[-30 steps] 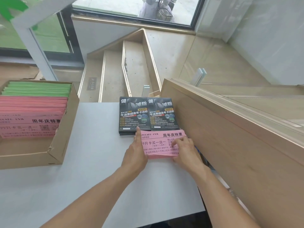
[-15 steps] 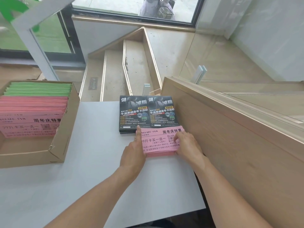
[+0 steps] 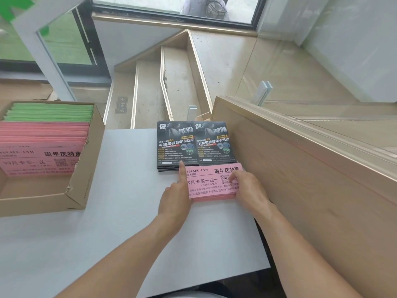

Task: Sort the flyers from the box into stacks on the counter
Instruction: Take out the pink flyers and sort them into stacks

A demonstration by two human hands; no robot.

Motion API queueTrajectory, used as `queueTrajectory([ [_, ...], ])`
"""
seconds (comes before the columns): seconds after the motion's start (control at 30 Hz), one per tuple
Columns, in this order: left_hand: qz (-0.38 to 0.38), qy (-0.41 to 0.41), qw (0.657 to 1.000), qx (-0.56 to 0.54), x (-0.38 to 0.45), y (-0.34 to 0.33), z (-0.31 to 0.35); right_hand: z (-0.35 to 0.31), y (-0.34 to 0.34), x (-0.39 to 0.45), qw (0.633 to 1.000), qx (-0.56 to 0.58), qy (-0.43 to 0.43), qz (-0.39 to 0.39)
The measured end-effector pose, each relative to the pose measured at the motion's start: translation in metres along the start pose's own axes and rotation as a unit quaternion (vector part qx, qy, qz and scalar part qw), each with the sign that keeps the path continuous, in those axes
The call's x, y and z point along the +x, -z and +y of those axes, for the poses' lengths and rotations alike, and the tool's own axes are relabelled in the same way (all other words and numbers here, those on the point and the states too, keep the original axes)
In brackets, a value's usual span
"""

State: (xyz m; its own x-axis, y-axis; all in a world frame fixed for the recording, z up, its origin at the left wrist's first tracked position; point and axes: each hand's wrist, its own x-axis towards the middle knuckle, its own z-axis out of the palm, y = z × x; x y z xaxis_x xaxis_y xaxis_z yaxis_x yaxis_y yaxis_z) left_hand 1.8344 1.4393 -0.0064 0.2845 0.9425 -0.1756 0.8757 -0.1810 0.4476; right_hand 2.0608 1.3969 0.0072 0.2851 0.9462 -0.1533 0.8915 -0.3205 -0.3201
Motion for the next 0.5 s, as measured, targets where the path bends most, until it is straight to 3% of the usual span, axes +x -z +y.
queueTrajectory([
  [0.17,-0.003,-0.001,1.000,0.014,0.0004,0.0041,-0.0013,-0.0012,-0.0021,-0.0033,1.000,-0.023,0.009,0.015],
  [0.4,-0.012,-0.012,0.999,0.051,-0.0007,0.0015,-0.0035,-0.0068,0.0002,-0.0029,0.996,-0.084,0.019,-0.038],
  [0.5,-0.007,-0.019,0.998,0.059,0.0015,0.0024,-0.0054,-0.0086,-0.0021,-0.0034,0.991,-0.132,0.031,-0.017],
])
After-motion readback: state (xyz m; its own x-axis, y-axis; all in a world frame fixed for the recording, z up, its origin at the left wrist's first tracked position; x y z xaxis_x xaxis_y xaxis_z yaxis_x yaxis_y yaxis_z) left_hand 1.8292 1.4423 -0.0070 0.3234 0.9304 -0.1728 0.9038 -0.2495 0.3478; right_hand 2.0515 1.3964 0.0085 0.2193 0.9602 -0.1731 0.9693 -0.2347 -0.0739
